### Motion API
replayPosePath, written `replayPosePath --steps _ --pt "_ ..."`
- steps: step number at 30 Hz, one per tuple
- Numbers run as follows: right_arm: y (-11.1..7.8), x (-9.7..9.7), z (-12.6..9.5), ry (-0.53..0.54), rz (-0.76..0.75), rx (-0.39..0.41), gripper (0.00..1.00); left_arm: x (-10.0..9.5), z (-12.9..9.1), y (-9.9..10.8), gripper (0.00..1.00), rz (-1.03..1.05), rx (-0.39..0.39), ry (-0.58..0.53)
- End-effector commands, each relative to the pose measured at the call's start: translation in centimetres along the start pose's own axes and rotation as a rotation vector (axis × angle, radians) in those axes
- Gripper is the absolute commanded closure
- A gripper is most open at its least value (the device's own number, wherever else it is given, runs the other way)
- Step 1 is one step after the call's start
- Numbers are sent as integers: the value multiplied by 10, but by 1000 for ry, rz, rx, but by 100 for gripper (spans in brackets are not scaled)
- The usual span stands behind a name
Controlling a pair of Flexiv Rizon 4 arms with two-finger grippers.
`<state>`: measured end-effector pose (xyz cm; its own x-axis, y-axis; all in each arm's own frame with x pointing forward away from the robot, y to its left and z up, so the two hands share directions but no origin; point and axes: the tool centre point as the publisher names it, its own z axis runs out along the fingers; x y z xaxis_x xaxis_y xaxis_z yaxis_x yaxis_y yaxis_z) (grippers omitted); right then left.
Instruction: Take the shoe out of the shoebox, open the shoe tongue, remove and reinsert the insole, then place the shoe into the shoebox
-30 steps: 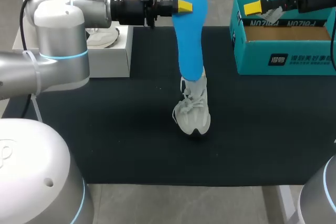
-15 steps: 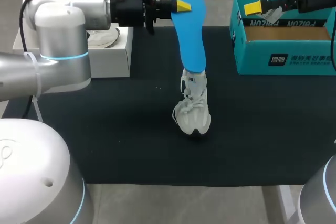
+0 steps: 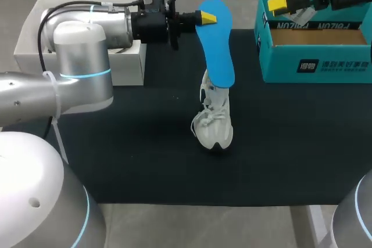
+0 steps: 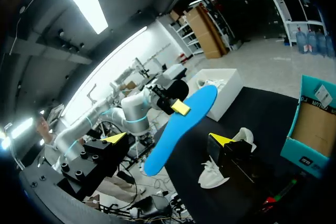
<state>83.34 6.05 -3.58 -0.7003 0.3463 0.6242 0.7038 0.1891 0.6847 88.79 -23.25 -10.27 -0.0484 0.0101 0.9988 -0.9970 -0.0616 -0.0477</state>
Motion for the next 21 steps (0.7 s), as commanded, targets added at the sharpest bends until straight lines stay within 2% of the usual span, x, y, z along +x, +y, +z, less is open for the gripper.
replayPosePath --steps 1,5,10,21 --pt "17 23 -3 -158 67 114 0 3 5 -4 100 -5 -12 -19" --pt "23 32 -5 -282 148 217 0 2 4 -3 100 -13 -8 -21" --pt "28 39 -3 -366 225 330 0 3 3 -5 100 -16 1 -12" --pt "45 55 11 -680 282 551 0 3 9 -9 100 -50 32 26"
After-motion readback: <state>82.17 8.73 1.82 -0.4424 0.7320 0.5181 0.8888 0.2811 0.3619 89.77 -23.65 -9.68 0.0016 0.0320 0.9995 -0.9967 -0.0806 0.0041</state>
